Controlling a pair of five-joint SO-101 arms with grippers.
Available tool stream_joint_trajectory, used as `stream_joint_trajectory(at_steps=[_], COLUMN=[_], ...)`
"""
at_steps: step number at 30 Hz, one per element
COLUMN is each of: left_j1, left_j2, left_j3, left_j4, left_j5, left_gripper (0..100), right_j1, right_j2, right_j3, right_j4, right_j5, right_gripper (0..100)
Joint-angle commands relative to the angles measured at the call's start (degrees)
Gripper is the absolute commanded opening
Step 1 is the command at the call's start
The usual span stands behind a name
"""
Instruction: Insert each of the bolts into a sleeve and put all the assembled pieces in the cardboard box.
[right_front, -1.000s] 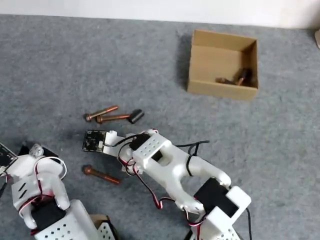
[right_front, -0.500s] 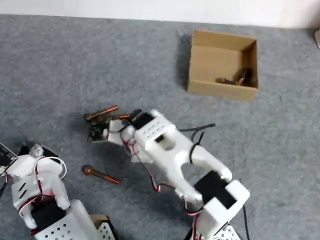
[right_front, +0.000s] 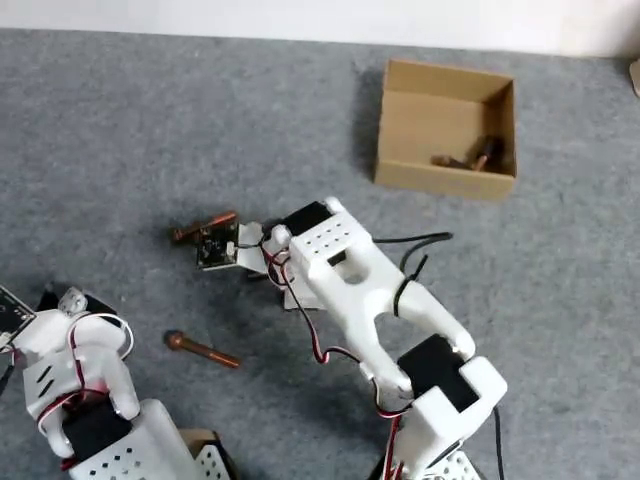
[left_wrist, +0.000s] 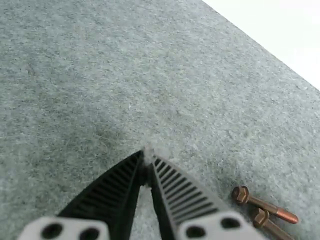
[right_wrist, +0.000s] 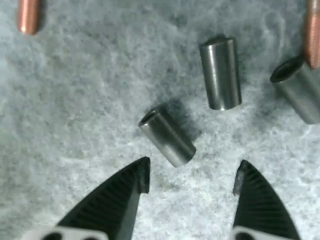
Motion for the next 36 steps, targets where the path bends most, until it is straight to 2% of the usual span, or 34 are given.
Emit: stream_joint_trajectory(at_steps=[1,10,17,26,31,34,36], left_j1=[0.5,0.9,0.9,0.9,1.2,1.2,1.2], left_j2=[-0.3,-0.3,-0.3,-0.3,-0.3,-0.3,-0.3], left_j3=[-2.7,-2.7,-2.7,-2.7,-2.6,-2.6,-2.6], left_j4=[-1.1,-1.0,-1.0,-0.9,-0.9,-0.9,-0.9], left_j5=[-0.3,-0.4,-0.4,-0.4,-0.4,-0.4,-0.4], left_gripper=[1,1,1,1,1,1,1], right_j1=[-4.0,-6.4,-5.9,-5.7,-7.3,-9.2,-10.2], right_j2=[-0.7,-0.5,-0.5,-0.5,-0.6,-0.6,-0.5], right_j3=[0.0,1.9,11.3,14.8,14.5,14.6,14.8], right_j4=[2.5,4.0,-5.0,-10.2,-10.4,-10.4,-10.4], right_j5=[0.9,1.7,2.9,2.4,-6.8,-9.6,-14.2], right_gripper=[25.6,25.6,25.6,25.5,25.5,25.5,22.6])
